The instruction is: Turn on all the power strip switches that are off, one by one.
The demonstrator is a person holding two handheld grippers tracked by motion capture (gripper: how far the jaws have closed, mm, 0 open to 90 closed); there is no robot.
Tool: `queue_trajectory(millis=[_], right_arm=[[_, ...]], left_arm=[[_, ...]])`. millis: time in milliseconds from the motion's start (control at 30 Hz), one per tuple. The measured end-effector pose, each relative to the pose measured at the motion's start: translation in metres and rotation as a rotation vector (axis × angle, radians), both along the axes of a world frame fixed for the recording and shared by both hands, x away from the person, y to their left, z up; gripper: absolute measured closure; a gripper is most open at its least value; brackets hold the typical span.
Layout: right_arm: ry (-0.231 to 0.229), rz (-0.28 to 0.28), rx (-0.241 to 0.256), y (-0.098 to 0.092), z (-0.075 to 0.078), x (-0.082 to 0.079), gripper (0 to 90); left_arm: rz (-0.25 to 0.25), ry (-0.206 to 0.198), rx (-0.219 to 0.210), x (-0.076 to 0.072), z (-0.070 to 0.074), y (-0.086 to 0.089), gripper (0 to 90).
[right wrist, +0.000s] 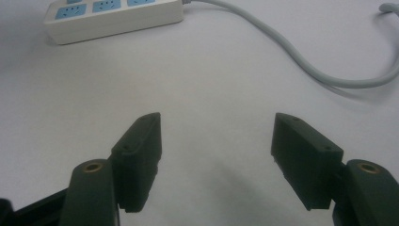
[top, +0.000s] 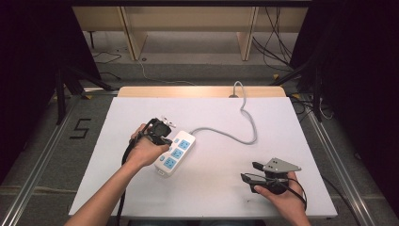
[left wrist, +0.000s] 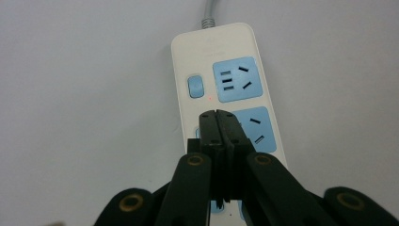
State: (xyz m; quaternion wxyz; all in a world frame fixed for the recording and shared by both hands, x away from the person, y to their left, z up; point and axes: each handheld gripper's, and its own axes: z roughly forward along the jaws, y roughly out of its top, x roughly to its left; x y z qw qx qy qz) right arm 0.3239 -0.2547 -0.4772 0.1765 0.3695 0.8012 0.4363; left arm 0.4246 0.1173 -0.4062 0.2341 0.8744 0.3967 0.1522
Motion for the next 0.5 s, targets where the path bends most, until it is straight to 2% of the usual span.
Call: queue_trajectory(millis=[500], right_arm=[[0.002,0.001,-0.001,0.0004,-0.0003,0.0001,34.9]], left_arm=[[-0.003,0.026,0.011,-0.0050,-0.0061,0.0064,89.5]])
